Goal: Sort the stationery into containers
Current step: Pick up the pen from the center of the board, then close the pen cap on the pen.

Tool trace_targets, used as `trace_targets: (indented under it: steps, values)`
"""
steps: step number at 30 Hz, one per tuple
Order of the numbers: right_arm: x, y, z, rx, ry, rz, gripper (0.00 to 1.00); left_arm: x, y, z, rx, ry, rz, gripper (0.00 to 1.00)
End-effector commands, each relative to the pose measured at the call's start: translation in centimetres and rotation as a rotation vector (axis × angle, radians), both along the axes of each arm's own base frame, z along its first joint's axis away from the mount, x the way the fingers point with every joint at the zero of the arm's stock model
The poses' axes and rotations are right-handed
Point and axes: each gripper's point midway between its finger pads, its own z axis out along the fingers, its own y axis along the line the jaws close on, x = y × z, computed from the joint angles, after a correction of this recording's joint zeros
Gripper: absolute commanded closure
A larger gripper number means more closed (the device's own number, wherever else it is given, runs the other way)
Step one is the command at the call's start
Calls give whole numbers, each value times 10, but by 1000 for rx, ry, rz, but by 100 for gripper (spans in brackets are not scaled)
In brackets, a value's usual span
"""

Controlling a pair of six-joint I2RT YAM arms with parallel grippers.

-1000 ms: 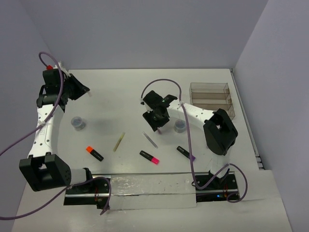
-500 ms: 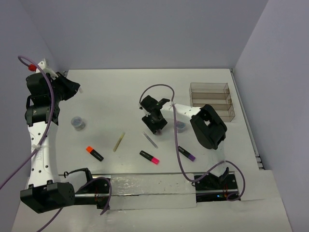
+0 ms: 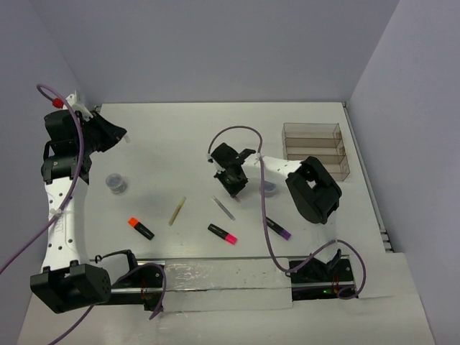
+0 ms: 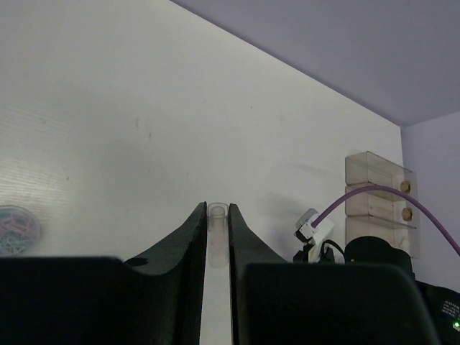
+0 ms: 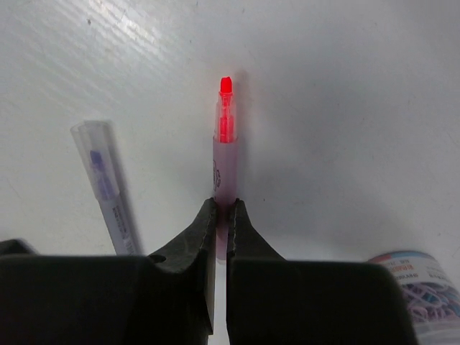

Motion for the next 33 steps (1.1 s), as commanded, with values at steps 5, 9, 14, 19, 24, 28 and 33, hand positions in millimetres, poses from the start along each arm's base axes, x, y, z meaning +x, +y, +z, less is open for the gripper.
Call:
trace_targets:
  steps: [5, 9, 14, 19, 24, 28, 33]
  values:
    - [18, 41, 163, 402, -294, 79, 100, -12, -26, 84, 16, -246, -167, 100]
    - [10, 53, 202, 528, -316, 107, 100, -18, -28, 93, 38, -290, -177, 100]
    - [-40, 82, 277, 861, -309, 275, 100, -32, -45, 91, 20, -271, -293, 100]
    - [-98, 110, 334, 1121, -272, 398, 100, -61, -54, 93, 101, -291, -367, 100]
    - [-133, 129, 341, 1168, -213, 458, 100, -90, -62, 115, 211, -413, -426, 100]
    - [-147, 141, 338, 1160, -216, 497, 100, -116, -72, 131, 201, -525, -436, 100]
    - [-153, 146, 347, 1179, -272, 520, 100, -141, -89, 129, 134, -552, -511, 100]
